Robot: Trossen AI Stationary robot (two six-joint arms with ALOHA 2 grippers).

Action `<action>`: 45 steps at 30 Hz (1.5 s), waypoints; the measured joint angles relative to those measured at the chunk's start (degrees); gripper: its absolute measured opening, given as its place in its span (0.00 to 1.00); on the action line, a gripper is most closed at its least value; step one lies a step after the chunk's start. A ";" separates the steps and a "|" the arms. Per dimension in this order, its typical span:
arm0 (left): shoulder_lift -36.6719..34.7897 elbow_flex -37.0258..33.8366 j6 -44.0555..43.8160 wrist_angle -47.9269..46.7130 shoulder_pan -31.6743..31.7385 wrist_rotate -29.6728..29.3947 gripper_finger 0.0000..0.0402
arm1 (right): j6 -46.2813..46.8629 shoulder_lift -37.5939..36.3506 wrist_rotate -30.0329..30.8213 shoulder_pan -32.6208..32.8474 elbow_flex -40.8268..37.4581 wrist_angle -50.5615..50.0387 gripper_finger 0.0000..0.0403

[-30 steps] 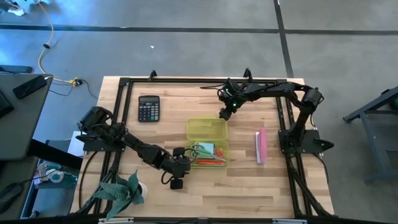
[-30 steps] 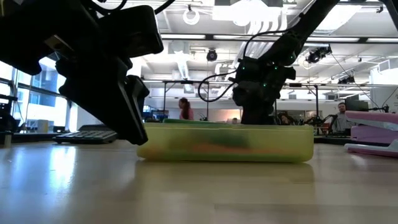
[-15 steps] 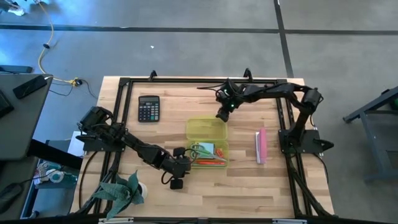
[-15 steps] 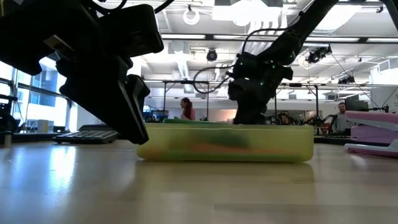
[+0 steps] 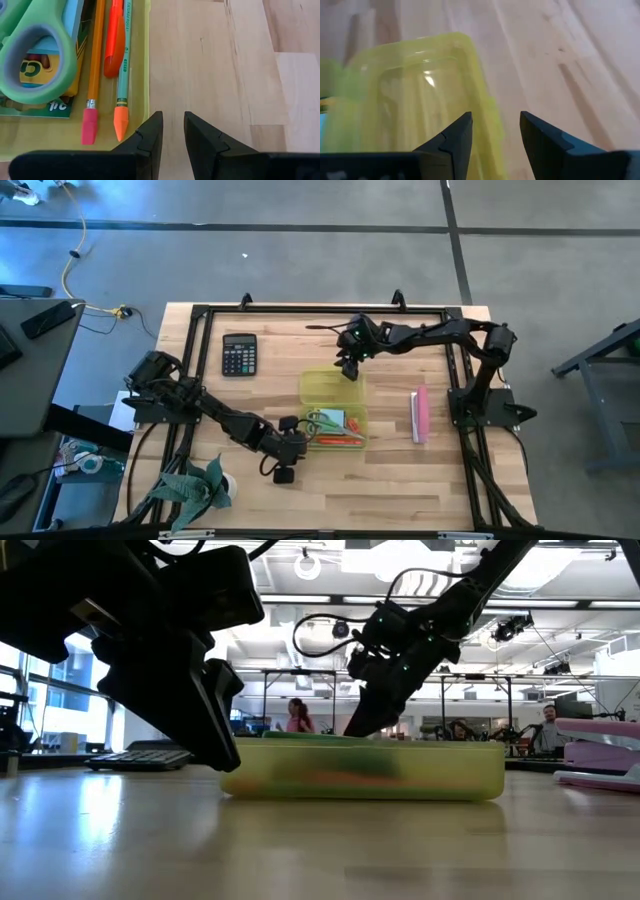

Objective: Pack school essentials
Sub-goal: Close the yellow supply box

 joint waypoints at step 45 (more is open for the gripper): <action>-0.02 0.00 1.04 0.07 1.11 1.50 0.17 | 0.99 1.90 8.21 1.27 11.27 -15.31 0.39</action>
